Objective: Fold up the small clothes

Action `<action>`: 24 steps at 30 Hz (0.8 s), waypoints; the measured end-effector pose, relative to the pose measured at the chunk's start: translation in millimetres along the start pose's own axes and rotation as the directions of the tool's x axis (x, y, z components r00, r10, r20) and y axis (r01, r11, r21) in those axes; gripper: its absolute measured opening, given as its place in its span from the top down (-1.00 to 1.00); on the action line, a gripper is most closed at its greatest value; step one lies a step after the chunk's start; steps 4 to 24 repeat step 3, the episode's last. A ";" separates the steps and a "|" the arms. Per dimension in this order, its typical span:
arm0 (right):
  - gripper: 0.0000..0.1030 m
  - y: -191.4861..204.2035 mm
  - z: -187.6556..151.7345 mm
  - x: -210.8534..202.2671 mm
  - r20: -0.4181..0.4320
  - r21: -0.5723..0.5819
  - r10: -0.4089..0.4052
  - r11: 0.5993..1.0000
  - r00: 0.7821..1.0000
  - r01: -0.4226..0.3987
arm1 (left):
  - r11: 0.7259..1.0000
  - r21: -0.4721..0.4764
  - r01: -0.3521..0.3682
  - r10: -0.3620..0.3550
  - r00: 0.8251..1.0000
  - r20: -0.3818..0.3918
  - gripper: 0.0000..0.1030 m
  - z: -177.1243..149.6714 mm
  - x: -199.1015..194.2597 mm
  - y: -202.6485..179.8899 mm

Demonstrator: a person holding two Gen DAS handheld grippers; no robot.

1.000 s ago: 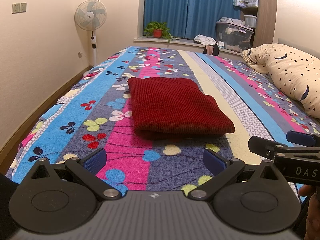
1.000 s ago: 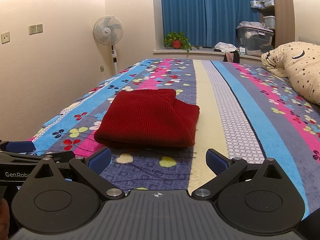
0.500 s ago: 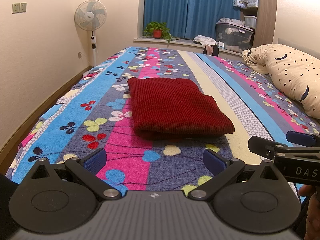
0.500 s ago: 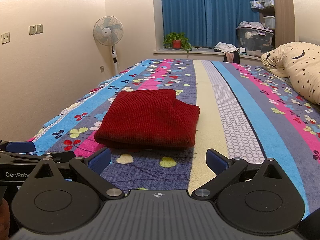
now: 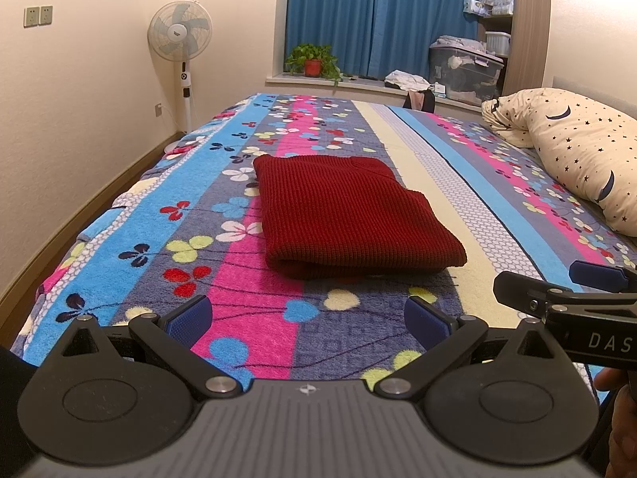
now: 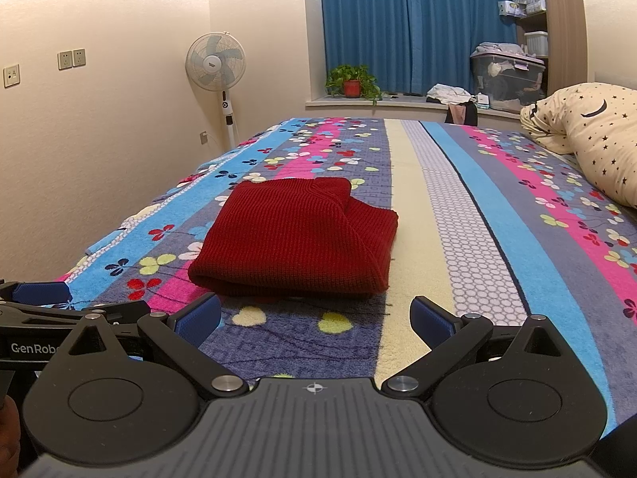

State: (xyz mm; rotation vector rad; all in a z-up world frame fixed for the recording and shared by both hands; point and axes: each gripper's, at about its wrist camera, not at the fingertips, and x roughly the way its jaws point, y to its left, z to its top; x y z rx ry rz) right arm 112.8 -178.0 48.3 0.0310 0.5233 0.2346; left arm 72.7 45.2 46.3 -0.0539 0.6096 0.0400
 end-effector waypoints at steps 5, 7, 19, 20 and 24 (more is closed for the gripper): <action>-0.95 0.0 0.0 -0.1 0.000 0.002 0.000 1.000 1.000 0.000 | 1.000 0.000 0.000 0.000 1.000 0.000 -0.99 0.0 0.0 0.0; -0.95 0.0 0.0 -0.1 0.000 0.002 0.000 1.000 1.000 0.000 | 1.000 0.000 0.000 0.000 1.000 0.000 -0.99 0.0 0.0 0.0; -0.95 0.0 0.0 -0.1 0.000 0.002 0.000 1.000 1.000 0.000 | 1.000 0.000 0.000 0.000 1.000 0.000 -0.99 0.0 0.0 0.0; -0.95 0.0 0.0 -0.1 0.000 0.002 0.000 1.000 1.000 0.000 | 1.000 0.000 0.000 0.000 1.000 0.000 -0.99 0.0 0.0 0.0; -0.95 0.0 0.0 -0.1 0.000 0.002 0.000 1.000 1.000 0.000 | 1.000 0.000 0.000 0.000 1.000 0.000 -0.99 0.0 0.0 0.0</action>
